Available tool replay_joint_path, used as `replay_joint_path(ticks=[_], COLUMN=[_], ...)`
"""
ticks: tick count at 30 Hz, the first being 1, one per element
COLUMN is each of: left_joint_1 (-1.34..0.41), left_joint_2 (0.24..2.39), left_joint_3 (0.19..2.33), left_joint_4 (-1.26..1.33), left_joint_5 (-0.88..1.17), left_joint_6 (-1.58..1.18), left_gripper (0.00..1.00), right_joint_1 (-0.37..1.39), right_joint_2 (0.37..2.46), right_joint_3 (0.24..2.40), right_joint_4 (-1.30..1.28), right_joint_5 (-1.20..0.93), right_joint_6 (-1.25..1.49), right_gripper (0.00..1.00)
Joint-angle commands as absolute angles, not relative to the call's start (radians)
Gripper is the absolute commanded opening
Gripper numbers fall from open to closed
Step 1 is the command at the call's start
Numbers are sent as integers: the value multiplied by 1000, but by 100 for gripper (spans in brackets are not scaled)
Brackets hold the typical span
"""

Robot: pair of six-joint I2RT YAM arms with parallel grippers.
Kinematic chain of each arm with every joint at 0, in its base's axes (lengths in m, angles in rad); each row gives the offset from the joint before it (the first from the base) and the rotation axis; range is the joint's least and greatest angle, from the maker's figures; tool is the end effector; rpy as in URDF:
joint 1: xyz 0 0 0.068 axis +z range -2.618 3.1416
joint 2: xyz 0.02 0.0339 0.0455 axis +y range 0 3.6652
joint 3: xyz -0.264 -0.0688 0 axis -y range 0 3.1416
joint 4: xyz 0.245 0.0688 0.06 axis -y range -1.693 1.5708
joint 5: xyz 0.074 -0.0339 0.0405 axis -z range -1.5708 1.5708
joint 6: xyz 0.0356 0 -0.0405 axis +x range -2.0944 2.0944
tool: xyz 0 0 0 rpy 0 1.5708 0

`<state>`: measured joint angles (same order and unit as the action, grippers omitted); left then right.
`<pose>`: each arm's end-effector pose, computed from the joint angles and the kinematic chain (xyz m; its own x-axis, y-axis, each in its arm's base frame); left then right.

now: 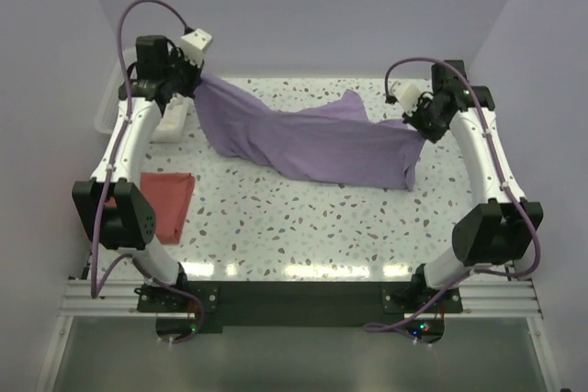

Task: Fold and stack the t-shirts
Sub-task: Flatten the tshirt out

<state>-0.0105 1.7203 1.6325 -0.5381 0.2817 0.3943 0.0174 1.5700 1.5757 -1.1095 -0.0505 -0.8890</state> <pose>0.3962 -0.0141 0.3495 -0.4504 0.3738 -0.8108 0.4423 0.8823 0.1610 0.3137 0.0073 0.3411 -0.5315 -0.7848 -0.3187 -0.7185 0.6170 -0.3212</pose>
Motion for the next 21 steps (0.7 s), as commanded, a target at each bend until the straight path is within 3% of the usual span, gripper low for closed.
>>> replay_joint_path(ticks=[1, 9, 21], left_joint_1=[0, 0, 0], left_joint_2=[1628, 1419, 1011], left_joint_3=[1689, 1709, 1533], left_joint_4=[-365, -116, 270], left_joint_5=[313, 269, 152], left_joint_6=[336, 273, 288], left_gripper=[0, 0, 0], right_joint_1=[14, 11, 11], right_joint_2=[1569, 1439, 1046], right_joint_3=[1711, 1876, 1799], right_joint_4=[-1013, -778, -364], right_joint_5=[32, 166, 294], right_joint_6=[-885, -856, -847], right_gripper=[0, 0, 0])
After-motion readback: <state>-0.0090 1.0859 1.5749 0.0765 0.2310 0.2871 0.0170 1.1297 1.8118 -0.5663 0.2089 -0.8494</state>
